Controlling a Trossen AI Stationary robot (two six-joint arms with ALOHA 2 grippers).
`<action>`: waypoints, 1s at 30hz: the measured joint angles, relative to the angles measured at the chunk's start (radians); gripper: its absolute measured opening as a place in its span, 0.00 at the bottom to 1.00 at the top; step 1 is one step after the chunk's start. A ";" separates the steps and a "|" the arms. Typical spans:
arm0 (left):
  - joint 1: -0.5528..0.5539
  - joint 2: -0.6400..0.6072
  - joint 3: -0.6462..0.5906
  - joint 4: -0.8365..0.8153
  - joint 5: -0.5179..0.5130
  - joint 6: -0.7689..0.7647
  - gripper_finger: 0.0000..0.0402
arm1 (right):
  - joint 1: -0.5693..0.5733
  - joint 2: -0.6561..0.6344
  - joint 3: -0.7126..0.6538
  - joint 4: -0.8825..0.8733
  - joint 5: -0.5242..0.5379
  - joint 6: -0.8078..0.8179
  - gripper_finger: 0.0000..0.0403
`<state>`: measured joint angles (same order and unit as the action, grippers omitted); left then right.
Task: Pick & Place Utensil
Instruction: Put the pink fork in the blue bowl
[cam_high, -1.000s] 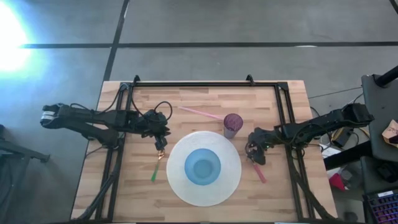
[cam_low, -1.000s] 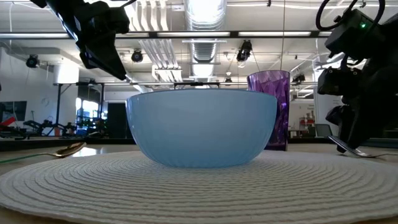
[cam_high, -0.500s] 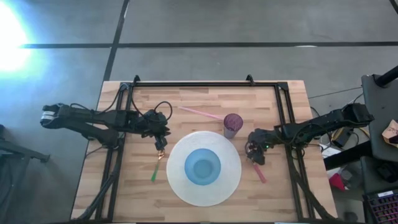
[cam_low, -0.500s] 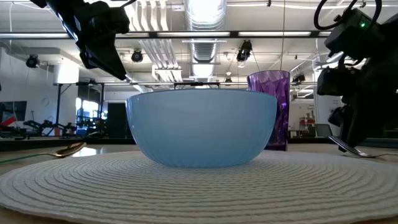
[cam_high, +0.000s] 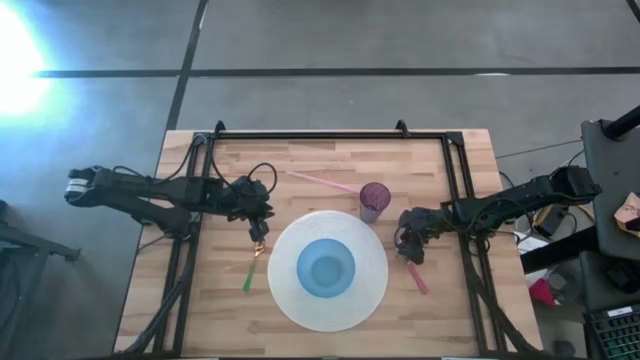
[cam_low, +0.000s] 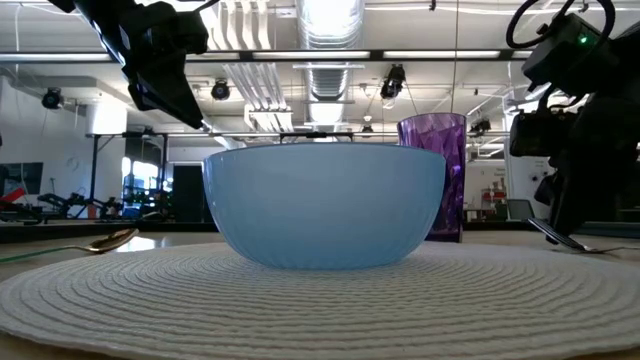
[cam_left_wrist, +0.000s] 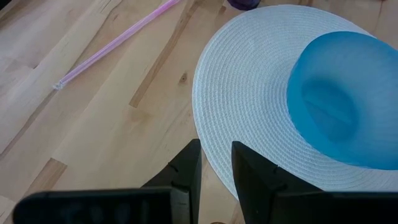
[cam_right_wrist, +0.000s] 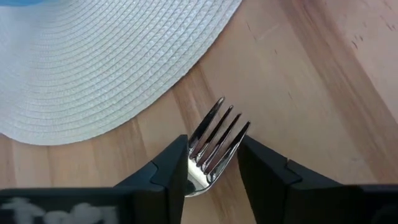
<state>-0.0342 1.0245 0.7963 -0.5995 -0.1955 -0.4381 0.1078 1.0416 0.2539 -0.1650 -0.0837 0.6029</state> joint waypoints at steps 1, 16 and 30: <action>0.000 0.000 0.000 0.000 0.000 0.000 0.20 | 0.000 0.000 0.000 0.000 0.000 0.000 0.30; 0.000 0.000 0.000 0.000 0.000 0.000 0.20 | 0.000 -0.002 -0.029 0.027 0.000 0.030 0.08; 0.000 0.000 0.000 0.000 0.000 0.000 0.20 | 0.000 -0.002 -0.051 0.082 0.001 0.055 0.02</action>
<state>-0.0345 1.0245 0.7963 -0.5995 -0.1955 -0.4381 0.1081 1.0397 0.2024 -0.0827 -0.0830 0.6579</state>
